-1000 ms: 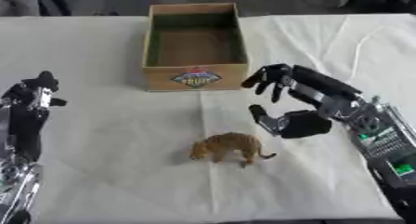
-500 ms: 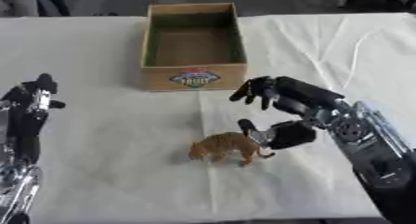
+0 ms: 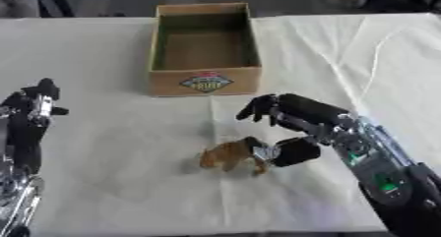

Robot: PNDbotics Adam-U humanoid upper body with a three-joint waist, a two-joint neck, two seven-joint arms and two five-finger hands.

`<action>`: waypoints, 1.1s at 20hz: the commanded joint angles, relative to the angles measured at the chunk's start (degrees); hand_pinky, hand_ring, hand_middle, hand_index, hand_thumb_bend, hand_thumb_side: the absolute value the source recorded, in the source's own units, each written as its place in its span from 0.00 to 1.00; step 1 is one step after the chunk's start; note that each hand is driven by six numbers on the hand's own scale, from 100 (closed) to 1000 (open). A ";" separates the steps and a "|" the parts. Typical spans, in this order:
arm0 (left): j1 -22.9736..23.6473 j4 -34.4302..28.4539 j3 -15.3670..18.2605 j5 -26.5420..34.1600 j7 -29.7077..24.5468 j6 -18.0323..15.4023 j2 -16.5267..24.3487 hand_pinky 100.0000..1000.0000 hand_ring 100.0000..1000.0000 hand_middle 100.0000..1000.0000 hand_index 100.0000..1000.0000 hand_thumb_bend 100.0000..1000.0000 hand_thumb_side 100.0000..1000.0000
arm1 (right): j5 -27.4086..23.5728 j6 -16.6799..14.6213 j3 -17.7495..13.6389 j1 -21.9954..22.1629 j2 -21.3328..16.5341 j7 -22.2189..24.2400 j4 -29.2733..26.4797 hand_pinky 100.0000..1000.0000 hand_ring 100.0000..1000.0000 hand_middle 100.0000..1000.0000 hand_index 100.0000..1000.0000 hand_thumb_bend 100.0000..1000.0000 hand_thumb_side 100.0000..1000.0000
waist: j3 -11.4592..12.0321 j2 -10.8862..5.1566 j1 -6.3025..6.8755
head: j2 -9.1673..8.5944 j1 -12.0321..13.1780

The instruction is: Pick up objects on the table and place them in the box.

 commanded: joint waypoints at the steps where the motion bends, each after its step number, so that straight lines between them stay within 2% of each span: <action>1: -0.42 -0.66 -0.23 0.09 -0.17 -0.04 0.48 0.48 0.73 0.43 0.52 0.28 0.44 | 1.30 -0.01 -0.06 -0.71 -0.20 -0.80 0.95 0.51 0.69 0.74 0.84 0.00 0.58 | 0.07 -0.92 0.05 | 0.19 -0.16; 9: -0.42 -0.63 -0.26 0.08 -0.25 -0.06 0.49 0.48 0.73 0.43 0.52 0.28 0.44 | 4.70 -1.59 1.32 -0.44 0.15 -0.70 2.38 0.54 0.71 0.75 0.85 0.00 0.59 | 0.11 -0.92 -0.04 | 0.23 -0.19; 15: -0.48 -0.62 -0.28 0.03 -0.33 -0.03 0.55 0.48 0.73 0.43 0.52 0.28 0.44 | 5.88 -2.74 2.13 -0.02 0.32 0.40 0.73 0.54 0.71 0.75 0.86 0.00 0.58 | 0.09 -0.95 -0.07 | 0.17 -0.18; 22: -0.54 -0.62 -0.22 -0.09 -0.40 -0.02 0.58 0.48 0.73 0.43 0.52 0.28 0.44 | 4.95 -2.64 1.87 0.21 -0.23 1.26 -2.74 0.54 0.71 0.75 0.85 0.00 0.54 | -0.07 -0.94 -0.23 | -0.02 -0.06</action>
